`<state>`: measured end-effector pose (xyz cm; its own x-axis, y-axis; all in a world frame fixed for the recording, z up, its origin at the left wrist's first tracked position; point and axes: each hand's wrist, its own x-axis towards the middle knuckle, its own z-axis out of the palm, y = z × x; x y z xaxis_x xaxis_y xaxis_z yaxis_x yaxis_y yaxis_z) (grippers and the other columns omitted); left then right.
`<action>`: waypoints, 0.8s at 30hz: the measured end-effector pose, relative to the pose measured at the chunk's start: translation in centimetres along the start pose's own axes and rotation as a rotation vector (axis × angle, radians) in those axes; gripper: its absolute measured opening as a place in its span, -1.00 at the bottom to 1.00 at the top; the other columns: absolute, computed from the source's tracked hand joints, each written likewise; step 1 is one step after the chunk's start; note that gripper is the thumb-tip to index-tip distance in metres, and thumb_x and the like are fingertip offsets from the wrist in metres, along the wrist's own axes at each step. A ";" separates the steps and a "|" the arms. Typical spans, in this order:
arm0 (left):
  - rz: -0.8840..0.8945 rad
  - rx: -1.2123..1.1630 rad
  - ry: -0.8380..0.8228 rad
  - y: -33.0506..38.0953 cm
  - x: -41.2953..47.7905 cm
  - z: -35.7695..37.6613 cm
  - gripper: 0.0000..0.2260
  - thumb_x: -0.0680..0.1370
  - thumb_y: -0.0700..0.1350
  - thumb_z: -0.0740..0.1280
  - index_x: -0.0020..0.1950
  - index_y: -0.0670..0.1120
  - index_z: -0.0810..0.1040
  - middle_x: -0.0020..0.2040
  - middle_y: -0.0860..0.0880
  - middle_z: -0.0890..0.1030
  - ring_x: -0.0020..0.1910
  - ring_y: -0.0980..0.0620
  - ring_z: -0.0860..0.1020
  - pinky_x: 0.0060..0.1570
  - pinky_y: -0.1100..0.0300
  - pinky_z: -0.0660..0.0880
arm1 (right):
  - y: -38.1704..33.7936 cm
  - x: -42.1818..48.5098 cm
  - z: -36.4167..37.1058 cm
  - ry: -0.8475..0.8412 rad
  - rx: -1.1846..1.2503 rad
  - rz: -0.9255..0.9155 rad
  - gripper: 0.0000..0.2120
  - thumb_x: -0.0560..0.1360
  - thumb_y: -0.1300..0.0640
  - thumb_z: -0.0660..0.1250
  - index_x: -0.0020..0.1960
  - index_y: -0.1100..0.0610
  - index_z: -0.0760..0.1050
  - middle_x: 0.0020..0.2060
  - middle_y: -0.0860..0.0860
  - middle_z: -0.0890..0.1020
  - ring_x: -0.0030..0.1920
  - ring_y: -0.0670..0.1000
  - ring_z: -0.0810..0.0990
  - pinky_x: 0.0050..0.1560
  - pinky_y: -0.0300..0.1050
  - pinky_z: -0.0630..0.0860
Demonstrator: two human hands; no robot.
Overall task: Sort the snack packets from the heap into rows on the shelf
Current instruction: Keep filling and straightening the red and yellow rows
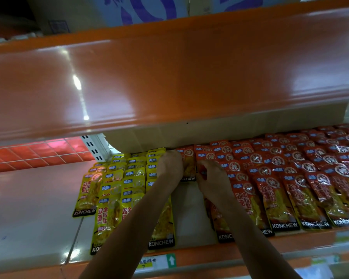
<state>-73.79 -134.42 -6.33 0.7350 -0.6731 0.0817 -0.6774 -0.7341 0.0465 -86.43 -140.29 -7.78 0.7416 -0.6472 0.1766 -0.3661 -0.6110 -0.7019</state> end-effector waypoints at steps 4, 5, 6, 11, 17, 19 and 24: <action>0.013 0.020 -0.015 0.1 0.0 -0.1 -0.83 0.61 -0.18 0.24 0.14 -0.17 0.55 0.15 -0.16 0.55 0.12 -0.08 0.57 0.00 0.13 0.51 | -0.2 0.0 -0.2 -0.005 -0.007 -0.012 -0.69 0.53 0.18 0.30 0.27 0.14 0.47 0.15 0.06 0.55 0.16 0.02 0.47 0.21 -0.07 0.44; 0.012 0.020 -0.020 0.2 0.0 -0.1 -0.84 0.60 -0.19 0.24 0.14 -0.16 0.55 0.14 -0.16 0.56 0.11 -0.09 0.57 0.00 0.12 0.51 | -0.2 0.0 -0.2 -0.003 -0.003 -0.012 -0.69 0.53 0.18 0.30 0.27 0.14 0.47 0.15 0.06 0.55 0.16 0.01 0.48 0.21 -0.08 0.45; 0.011 0.018 -0.024 0.2 0.0 -0.2 -0.84 0.60 -0.19 0.25 0.13 -0.16 0.55 0.13 -0.15 0.58 0.11 -0.09 0.58 -0.01 0.12 0.52 | -0.2 0.0 -0.2 -0.001 0.000 -0.010 -0.69 0.53 0.18 0.30 0.27 0.14 0.47 0.14 0.06 0.55 0.15 0.01 0.48 0.20 -0.09 0.45; 0.013 -0.001 0.002 0.1 -0.3 -0.5 -0.84 0.58 -0.24 0.24 0.10 -0.16 0.57 0.09 -0.14 0.61 0.08 -0.08 0.60 -0.04 0.13 0.53 | -0.4 0.0 -0.4 0.015 0.006 -0.009 -0.70 0.53 0.18 0.30 0.26 0.15 0.48 0.12 0.07 0.56 0.11 0.01 0.50 0.13 -0.15 0.44; 0.011 -0.074 0.084 -0.8 -0.9 -1.2 -0.78 0.62 -0.12 0.18 0.14 -0.09 0.59 0.10 -0.12 0.62 0.10 -0.10 0.59 -0.02 0.08 0.52 | -1.5 0.5 0.0 -0.020 -0.039 -0.021 -0.67 0.55 0.15 0.27 0.31 0.15 0.45 0.17 0.08 0.56 0.18 0.05 0.49 0.23 -0.06 0.44; -0.009 -0.088 0.100 -1.5 -1.4 -1.7 -0.79 0.61 -0.12 0.19 0.14 -0.06 0.59 0.09 -0.11 0.62 0.10 -0.11 0.58 -0.03 0.06 0.52 | -2.4 0.7 0.5 -0.027 -0.070 -0.033 -0.65 0.54 0.18 0.26 0.32 0.18 0.43 0.20 0.11 0.54 0.23 0.10 0.47 0.23 -0.10 0.38; -0.032 -0.101 0.156 -4.9 -3.0 -2.8 -0.78 0.58 -0.04 0.26 0.19 -0.05 0.53 0.12 -0.13 0.60 0.15 -0.15 0.54 -0.05 0.06 0.50 | -5.9 1.5 2.8 -0.036 -0.122 -0.113 -0.73 0.52 0.17 0.25 0.19 0.21 0.49 0.12 0.16 0.56 0.16 0.15 0.49 0.03 -0.12 0.35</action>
<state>-72.74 -128.57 -3.99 0.7480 -0.6221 0.2314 -0.6592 -0.7368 0.1502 -81.58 -136.41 -5.29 0.8006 -0.5558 0.2239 -0.3428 -0.7313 -0.5897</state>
